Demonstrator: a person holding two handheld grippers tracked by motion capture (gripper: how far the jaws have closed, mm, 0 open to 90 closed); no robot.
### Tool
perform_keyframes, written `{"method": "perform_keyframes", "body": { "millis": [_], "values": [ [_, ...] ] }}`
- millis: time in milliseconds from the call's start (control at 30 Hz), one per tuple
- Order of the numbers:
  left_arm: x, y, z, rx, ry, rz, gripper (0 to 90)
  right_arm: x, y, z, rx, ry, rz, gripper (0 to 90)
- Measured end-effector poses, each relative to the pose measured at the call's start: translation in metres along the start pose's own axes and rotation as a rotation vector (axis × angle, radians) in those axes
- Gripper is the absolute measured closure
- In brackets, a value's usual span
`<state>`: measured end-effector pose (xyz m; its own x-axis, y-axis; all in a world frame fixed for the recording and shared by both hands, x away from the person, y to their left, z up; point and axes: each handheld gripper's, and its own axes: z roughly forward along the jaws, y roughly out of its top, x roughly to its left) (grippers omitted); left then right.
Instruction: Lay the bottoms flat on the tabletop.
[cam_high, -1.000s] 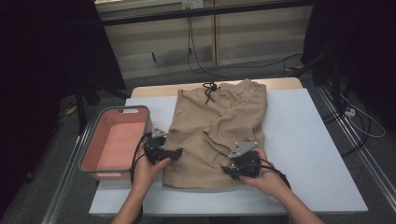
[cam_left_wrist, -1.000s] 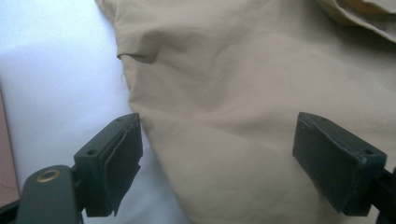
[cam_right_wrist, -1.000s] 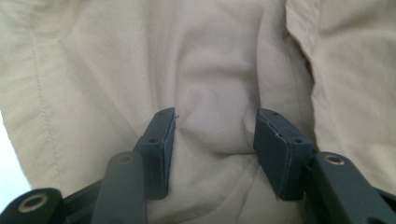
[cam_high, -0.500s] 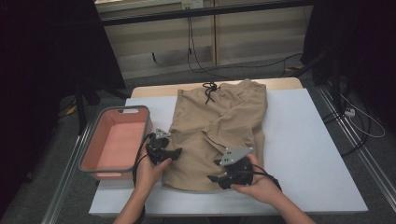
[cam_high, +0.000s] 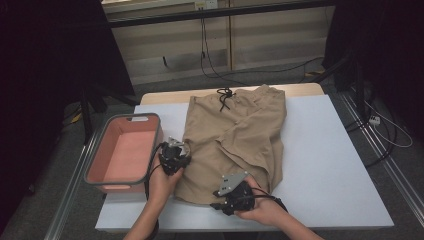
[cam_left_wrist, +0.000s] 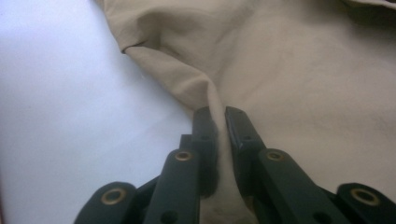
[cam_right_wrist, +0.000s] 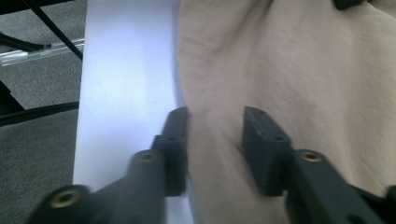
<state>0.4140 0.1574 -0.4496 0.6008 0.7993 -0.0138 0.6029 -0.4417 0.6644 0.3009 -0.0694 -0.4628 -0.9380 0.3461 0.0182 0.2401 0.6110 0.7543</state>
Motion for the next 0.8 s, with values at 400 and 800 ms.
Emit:
{"method": "perform_keyframes", "body": {
  "millis": [400,800],
  "values": [
    [-0.002,0.003,-0.024,0.013,-0.011,-0.023,86.5,0.004,0.007,0.0,0.001,0.06,0.01,88.5],
    [-0.006,-0.006,-0.035,0.056,-0.038,-0.044,86.9,0.017,0.009,-0.009,-0.032,0.132,0.014,88.6]
  ]
}}
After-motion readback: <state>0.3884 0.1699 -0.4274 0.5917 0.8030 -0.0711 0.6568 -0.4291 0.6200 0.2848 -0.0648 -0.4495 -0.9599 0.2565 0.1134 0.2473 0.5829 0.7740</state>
